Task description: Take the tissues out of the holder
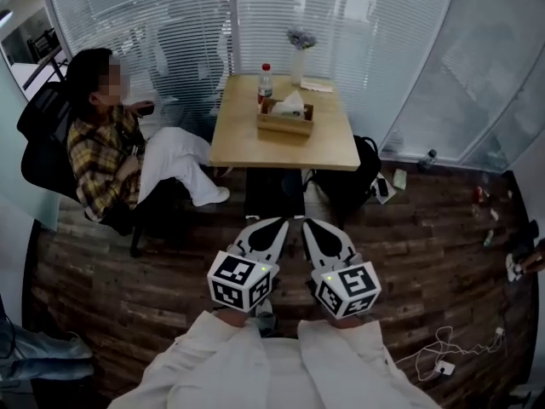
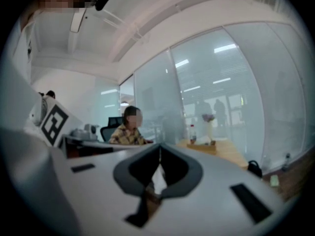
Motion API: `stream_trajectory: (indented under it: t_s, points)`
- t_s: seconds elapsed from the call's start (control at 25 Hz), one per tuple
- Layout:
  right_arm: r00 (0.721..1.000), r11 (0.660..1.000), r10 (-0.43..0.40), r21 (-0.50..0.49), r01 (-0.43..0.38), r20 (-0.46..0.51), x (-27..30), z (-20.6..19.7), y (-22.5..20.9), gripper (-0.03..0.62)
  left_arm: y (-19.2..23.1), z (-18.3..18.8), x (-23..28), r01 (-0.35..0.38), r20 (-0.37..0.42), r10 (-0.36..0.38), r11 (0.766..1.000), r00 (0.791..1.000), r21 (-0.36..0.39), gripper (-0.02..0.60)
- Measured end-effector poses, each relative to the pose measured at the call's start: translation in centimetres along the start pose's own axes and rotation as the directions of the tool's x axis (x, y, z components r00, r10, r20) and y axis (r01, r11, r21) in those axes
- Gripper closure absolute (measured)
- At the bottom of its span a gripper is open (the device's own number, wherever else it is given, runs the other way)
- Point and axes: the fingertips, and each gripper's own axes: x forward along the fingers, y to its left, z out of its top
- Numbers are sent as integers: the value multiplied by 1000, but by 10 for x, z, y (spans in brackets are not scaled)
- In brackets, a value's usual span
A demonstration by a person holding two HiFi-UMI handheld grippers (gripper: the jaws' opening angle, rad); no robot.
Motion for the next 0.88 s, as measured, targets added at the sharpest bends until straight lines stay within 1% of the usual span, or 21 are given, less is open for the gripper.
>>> stream_trajectory:
  t_s: [0.12, 0.24, 0.52, 0.72, 0.88]
  points:
    - [1000, 1000, -8, -3, 8, 0, 30, 9, -10, 583, 25, 13, 20, 10, 3, -10, 1000, 1000, 3, 574]
    - [1000, 1000, -17, -8, 17, -10, 47, 12, -17, 582, 43, 20, 35, 15, 1, -15, 1000, 1000, -8, 574]
    - [998, 998, -55, 24, 56, -38, 74, 4, -51, 583, 65, 10, 68, 35, -36, -37, 998, 999, -55, 574]
    - [998, 999, -31, 13, 32, -46, 115, 3, -82, 583, 94, 12, 106, 20, -35, -22, 998, 999, -66, 574]
    - [999, 1000, -10, -9, 9, -37, 151, 18, -112, 583, 119, 29, 144, 6, -21, -7, 999, 1000, -54, 574]
